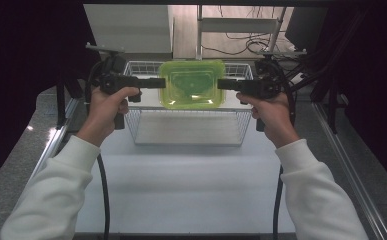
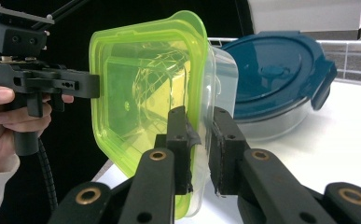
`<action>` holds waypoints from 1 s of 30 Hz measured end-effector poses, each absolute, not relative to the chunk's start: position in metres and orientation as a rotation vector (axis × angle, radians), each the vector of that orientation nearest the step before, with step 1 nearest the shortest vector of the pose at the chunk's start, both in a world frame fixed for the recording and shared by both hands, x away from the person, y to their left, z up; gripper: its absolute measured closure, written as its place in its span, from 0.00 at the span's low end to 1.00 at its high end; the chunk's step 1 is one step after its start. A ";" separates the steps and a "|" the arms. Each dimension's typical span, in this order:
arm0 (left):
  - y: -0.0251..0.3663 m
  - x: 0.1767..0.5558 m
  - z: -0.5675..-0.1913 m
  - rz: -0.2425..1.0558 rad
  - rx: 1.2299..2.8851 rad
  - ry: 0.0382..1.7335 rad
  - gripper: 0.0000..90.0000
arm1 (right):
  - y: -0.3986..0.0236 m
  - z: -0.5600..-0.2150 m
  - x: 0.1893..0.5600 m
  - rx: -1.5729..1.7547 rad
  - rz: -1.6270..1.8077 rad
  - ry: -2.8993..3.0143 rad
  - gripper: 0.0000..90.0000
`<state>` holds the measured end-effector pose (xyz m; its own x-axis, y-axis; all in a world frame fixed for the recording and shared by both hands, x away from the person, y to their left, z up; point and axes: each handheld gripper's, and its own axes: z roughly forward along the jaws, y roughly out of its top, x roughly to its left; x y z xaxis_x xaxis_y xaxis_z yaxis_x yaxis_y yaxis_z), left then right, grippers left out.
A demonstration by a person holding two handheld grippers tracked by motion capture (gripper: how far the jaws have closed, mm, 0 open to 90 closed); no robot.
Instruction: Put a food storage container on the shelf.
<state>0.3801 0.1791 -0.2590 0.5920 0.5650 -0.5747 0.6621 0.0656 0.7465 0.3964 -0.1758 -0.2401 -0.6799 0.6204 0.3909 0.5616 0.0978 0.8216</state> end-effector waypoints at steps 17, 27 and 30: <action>0.182 0.421 -0.242 -0.127 1.572 1.079 0.90 | -0.173 -0.220 0.436 1.300 1.695 2.248 0.87; 0.182 0.443 -0.248 -0.153 1.566 1.136 0.90 | -0.171 -0.229 0.460 1.414 1.696 2.251 0.87; 0.180 0.447 -0.250 -0.160 1.564 1.151 0.90 | -0.172 -0.232 0.466 1.437 1.699 2.252 0.87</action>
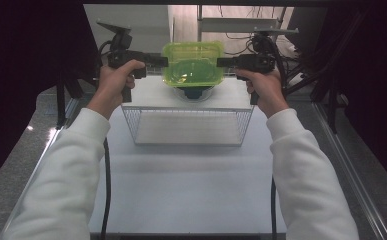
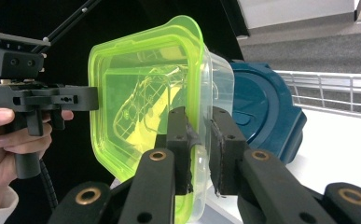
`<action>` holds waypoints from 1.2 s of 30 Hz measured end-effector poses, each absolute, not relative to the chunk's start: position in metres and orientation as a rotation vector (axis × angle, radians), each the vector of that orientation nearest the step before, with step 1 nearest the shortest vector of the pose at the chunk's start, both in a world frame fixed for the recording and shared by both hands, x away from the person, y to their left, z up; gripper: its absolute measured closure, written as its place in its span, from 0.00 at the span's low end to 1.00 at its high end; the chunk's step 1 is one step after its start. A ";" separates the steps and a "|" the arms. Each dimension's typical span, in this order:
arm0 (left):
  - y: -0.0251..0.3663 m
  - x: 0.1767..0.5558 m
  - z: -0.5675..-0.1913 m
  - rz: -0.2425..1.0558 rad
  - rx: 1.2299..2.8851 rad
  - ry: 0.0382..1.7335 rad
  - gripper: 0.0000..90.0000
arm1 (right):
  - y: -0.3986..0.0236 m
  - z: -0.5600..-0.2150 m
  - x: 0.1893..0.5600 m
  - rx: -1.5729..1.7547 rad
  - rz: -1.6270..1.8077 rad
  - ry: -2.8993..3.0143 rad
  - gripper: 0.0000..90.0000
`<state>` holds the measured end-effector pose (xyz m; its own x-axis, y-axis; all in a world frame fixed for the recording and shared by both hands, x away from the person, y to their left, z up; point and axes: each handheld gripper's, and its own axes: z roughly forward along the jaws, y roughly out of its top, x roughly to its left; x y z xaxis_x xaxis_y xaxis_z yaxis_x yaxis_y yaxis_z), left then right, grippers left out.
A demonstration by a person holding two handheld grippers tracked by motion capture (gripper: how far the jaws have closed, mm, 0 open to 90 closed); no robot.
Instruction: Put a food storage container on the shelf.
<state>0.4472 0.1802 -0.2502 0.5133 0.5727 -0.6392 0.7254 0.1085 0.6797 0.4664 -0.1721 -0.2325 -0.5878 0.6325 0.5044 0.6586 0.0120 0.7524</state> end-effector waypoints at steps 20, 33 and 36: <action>0.181 0.489 -0.278 -0.277 1.427 1.280 0.85 | -0.176 -0.261 0.509 -1.566 -1.595 -1.933 0.83; 0.178 0.490 -0.286 -0.247 1.396 1.268 0.77 | -0.174 -0.266 0.512 -1.571 -1.613 -1.911 0.67; 0.175 0.490 -0.284 -0.220 1.399 1.275 0.54 | -0.173 -0.264 0.510 -1.590 -1.639 -1.939 0.56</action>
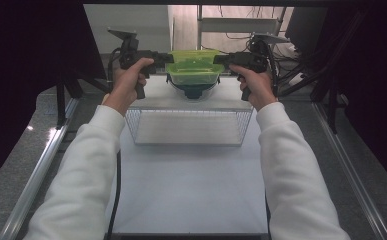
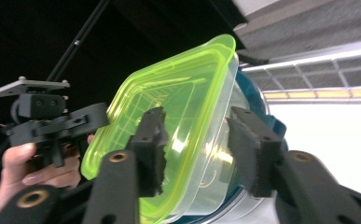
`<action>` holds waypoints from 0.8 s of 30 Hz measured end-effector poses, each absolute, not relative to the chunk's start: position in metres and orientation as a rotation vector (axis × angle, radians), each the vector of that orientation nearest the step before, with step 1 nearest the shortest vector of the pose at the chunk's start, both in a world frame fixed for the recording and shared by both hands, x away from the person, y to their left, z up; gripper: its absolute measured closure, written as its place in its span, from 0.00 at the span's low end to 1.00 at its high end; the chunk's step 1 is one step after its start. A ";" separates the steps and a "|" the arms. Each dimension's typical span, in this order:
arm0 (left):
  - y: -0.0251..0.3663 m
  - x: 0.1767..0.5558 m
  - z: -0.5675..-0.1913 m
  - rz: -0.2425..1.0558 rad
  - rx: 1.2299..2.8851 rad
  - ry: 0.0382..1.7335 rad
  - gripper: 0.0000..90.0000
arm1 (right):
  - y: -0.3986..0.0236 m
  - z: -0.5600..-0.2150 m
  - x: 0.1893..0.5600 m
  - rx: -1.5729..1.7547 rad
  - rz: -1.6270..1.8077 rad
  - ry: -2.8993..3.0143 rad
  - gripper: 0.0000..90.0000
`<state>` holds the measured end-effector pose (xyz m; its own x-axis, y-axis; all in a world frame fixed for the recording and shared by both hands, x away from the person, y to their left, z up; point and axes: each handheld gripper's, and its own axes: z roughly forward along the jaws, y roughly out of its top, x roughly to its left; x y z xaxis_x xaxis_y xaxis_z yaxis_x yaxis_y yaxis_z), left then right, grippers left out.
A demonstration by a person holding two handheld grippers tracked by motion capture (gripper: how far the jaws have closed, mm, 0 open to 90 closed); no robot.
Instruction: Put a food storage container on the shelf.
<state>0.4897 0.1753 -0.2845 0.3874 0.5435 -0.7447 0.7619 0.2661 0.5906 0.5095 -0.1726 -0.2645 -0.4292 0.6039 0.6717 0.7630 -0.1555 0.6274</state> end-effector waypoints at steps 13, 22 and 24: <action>0.191 0.457 -0.271 -0.025 1.458 1.179 0.26 | -0.192 -0.246 0.481 -1.539 -1.726 -2.161 0.33; 0.194 0.386 -0.281 0.152 1.623 1.087 0.24 | -0.217 -0.257 0.423 -1.360 -1.758 -2.406 0.29; 0.193 0.368 -0.288 0.192 1.660 1.080 0.24 | -0.225 -0.266 0.406 -1.337 -1.749 -2.445 0.28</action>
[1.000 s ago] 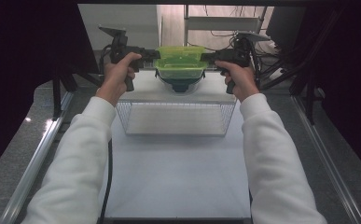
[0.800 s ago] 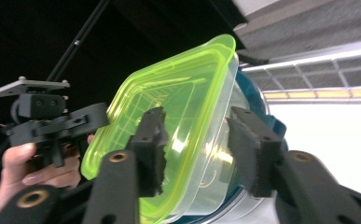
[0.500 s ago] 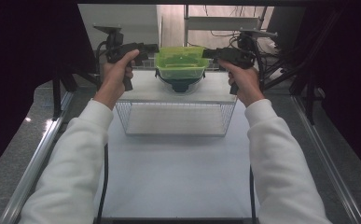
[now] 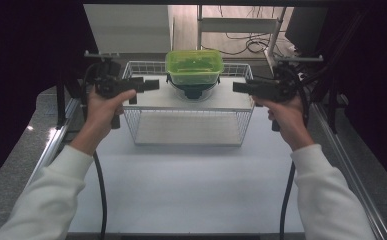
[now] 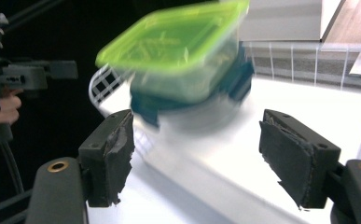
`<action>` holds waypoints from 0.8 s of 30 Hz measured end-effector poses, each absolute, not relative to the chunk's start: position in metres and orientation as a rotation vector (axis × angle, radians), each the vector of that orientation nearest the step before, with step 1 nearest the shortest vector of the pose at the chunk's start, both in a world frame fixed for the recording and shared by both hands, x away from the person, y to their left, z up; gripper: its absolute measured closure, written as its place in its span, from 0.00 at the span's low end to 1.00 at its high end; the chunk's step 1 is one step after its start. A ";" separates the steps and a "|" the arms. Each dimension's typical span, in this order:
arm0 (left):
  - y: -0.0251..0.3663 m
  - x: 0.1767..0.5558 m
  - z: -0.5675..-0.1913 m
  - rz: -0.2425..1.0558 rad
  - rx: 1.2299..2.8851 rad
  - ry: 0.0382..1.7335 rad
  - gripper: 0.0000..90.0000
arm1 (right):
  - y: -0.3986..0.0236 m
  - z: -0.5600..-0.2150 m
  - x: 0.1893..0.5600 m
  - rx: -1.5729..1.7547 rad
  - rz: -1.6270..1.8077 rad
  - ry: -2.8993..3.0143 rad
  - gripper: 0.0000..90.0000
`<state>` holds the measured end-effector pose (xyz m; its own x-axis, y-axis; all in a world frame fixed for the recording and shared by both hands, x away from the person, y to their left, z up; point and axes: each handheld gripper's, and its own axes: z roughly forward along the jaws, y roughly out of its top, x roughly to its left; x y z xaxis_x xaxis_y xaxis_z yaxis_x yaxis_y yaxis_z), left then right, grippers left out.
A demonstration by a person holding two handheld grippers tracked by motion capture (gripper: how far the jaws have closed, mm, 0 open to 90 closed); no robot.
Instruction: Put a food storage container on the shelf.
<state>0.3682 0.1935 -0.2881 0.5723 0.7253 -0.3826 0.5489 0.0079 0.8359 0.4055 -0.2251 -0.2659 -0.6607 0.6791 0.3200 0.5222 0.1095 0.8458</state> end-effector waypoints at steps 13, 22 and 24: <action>0.199 0.270 -0.389 0.206 1.777 1.092 0.24 | -0.262 -0.354 0.309 1.125 1.434 2.268 0.24; 0.191 0.248 -0.454 0.229 1.881 1.168 0.24 | -0.252 -0.419 0.283 1.145 1.352 2.375 0.24; 0.190 0.247 -0.462 0.217 1.903 1.177 0.24 | -0.250 -0.431 0.281 1.149 1.319 2.382 0.24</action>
<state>0.2470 0.1901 -0.4618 0.5392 0.7960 -0.2750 0.6453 -0.1807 0.7422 0.2815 -0.2504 -0.4311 -0.6830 0.7040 0.1946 0.5387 0.3056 0.7851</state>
